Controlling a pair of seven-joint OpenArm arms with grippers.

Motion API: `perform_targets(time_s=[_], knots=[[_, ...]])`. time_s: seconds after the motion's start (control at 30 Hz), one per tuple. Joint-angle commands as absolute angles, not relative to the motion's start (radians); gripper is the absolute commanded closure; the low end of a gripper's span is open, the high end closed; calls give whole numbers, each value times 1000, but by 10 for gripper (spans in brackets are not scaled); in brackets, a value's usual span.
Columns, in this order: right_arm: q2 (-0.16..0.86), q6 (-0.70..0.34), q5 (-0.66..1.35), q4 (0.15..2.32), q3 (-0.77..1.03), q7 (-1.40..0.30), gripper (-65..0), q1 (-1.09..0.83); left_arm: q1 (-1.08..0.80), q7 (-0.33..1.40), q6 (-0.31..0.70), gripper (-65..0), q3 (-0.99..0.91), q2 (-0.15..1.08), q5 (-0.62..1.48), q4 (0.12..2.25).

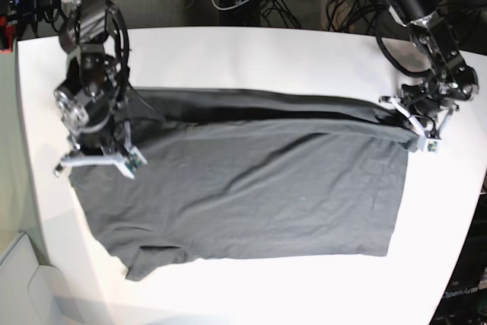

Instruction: Layout the t-shirt on the table in an organized manner, then fold the t-shirt properly

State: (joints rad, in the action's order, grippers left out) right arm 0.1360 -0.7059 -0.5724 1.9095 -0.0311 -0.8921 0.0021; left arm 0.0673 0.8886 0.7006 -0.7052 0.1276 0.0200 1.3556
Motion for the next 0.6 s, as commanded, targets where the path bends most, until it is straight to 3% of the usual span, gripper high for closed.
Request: perform_targets(time_s=[0.0,0.43,0.57], knots=[[140,-698,-578,1923,-44,-877,0,38,81,885,698,-3,-705,140,21,1371],[125,-698,-581,1658,-179,-877,0,213,62,885,698,-3,-708,140,21,1377],[125,-698,-581,1613,-179,-877,-68,236,61,885,698,-3,-708,140,21,1377]])
